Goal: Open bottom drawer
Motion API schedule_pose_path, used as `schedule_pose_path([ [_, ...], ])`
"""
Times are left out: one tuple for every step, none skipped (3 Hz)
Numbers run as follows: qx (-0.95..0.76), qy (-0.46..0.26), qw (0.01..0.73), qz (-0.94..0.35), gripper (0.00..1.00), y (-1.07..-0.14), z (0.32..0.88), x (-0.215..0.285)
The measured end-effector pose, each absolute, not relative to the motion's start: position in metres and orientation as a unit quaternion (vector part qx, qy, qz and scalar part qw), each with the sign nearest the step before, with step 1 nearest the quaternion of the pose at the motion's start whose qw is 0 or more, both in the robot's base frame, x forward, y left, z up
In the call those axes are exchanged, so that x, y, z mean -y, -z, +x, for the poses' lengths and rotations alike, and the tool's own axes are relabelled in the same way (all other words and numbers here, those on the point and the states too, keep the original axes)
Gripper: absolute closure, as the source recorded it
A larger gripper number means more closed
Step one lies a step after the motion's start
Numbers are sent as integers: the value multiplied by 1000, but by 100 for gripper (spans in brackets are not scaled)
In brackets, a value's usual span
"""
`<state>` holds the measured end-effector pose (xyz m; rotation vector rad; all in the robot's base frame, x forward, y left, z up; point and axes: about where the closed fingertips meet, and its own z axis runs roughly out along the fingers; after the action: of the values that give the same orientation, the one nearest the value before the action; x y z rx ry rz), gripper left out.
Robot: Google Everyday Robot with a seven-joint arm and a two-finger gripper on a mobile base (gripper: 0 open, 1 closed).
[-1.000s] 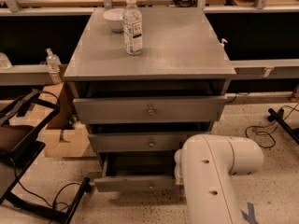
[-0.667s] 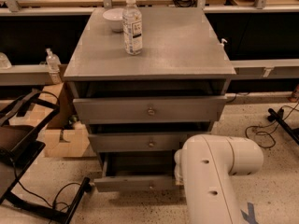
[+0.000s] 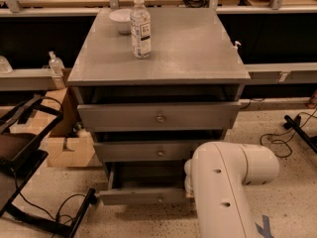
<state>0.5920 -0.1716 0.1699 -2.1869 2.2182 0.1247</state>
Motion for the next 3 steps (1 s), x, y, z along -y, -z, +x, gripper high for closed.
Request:
schedule_pose_path([
  [-712, -42, 6, -701, 100, -172, 586, 170],
  [-712, -42, 6, -701, 100, -172, 587, 170],
  [-712, -42, 6, -701, 100, -172, 587, 170],
])
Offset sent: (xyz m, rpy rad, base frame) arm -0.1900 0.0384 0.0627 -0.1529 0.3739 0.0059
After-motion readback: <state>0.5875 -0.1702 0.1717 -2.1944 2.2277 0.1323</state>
